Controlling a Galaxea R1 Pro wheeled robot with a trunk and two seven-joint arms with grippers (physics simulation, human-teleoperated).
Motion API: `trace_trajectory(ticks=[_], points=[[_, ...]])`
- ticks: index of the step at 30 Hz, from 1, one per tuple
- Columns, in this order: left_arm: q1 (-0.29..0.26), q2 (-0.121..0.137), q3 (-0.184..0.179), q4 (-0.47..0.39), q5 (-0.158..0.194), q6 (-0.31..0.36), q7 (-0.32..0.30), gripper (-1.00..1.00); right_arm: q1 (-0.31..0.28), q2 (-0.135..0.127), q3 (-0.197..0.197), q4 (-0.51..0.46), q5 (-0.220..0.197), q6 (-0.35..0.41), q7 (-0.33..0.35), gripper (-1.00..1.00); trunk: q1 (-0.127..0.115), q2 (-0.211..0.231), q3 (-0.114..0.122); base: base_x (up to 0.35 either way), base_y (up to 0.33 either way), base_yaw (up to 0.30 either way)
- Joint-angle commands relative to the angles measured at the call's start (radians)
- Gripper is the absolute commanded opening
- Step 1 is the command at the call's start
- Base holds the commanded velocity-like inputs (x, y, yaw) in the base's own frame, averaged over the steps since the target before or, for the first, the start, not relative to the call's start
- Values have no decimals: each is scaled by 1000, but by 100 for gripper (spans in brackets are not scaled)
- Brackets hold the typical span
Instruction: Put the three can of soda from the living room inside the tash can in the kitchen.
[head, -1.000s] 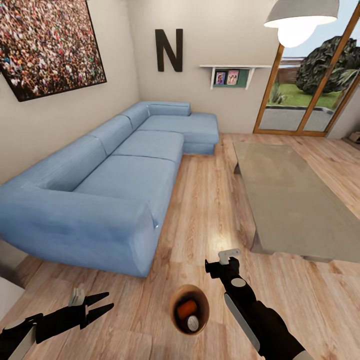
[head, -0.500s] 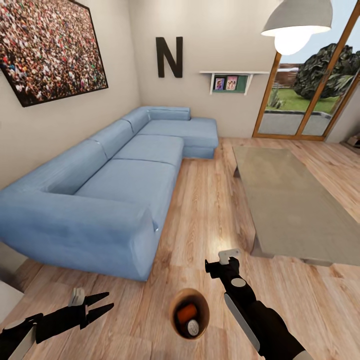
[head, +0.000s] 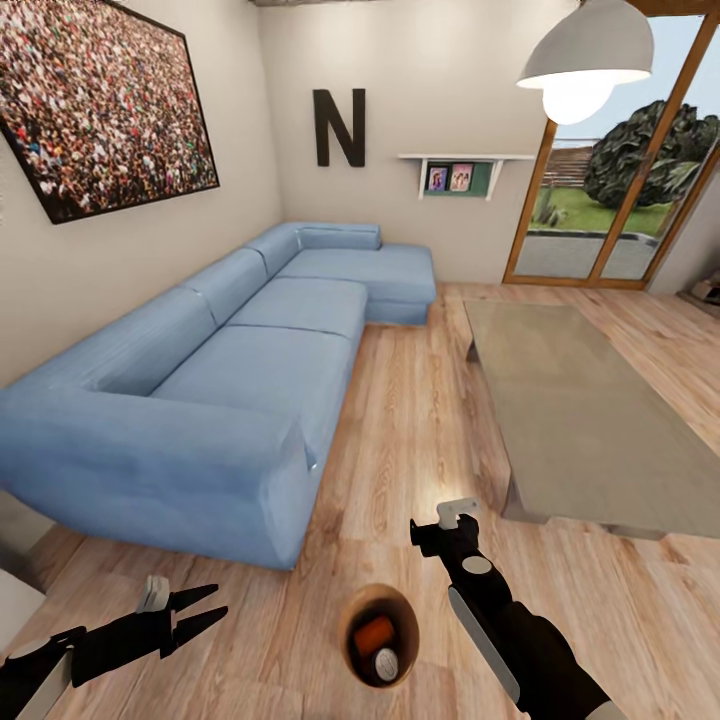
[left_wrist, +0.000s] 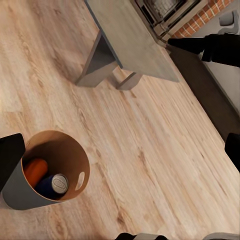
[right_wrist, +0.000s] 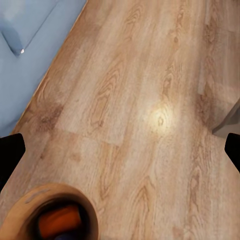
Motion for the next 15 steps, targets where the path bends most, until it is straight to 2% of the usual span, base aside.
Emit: trace_trajectory(ticks=[1,15], points=[[0,0,0,0,0,0,0,100,0,0,0,0,0,0,0,100,0,0,2,0,0,0],[0,0,0,0,0,0,0,100,0,0,0,0,0,0,0,100,0,0,23,0,0,0]])
